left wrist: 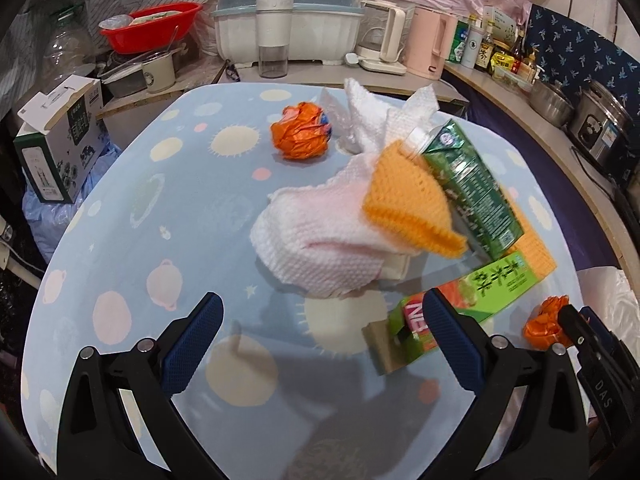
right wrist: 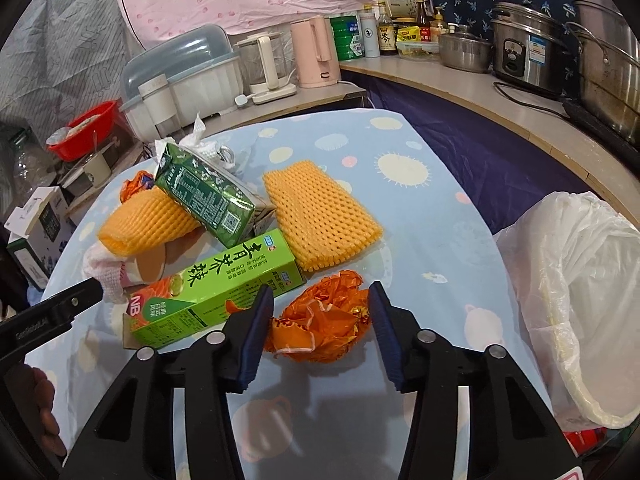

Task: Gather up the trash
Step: 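Reach the right gripper to the orange crumpled wrapper and close on it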

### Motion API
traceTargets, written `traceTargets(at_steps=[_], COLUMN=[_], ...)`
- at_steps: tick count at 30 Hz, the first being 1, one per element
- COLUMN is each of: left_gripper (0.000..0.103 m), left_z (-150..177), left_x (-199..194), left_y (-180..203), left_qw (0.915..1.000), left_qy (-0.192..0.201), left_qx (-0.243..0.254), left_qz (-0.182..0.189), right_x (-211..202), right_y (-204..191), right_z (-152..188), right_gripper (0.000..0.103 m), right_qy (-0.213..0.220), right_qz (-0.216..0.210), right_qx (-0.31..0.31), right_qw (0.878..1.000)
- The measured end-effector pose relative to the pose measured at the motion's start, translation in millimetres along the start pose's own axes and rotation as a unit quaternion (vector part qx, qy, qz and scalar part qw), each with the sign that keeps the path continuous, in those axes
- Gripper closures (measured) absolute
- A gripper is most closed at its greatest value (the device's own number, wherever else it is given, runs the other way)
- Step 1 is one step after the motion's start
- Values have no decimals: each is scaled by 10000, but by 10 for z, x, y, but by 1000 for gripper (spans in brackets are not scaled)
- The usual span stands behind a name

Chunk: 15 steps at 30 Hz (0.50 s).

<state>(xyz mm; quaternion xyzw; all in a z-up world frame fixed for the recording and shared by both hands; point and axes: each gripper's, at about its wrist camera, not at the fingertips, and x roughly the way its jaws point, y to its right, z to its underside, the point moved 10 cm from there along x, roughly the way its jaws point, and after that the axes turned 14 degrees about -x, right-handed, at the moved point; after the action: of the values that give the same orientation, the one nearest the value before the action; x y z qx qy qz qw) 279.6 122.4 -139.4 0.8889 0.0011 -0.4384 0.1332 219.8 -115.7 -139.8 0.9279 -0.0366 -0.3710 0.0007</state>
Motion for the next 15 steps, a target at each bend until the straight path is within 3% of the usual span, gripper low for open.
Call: traceTargets(at_steps=[2, 7, 9, 15], left_gripper=[8, 8, 8, 8], left_z=[-22, 30, 79, 233], left_x=[-25, -56, -59, -51], left_y=[87, 252, 291, 334], left_qw=[10000, 9997, 9996, 9993], left_qy=[31, 16, -11, -111], left_qx=[26, 148, 203, 305], left_qz=[78, 186, 192, 169], right_x=[-39, -100, -119, -216], right_y=[21, 99, 122, 189], right_z=[-4, 42, 78, 153], right_gripper=[71, 72, 86, 92], right_qy=[-5, -17, -42, 3], right_qz=[-11, 13, 1, -5], right_qx=[13, 73, 97, 175], right_qw=[10000, 10000, 9999, 9998])
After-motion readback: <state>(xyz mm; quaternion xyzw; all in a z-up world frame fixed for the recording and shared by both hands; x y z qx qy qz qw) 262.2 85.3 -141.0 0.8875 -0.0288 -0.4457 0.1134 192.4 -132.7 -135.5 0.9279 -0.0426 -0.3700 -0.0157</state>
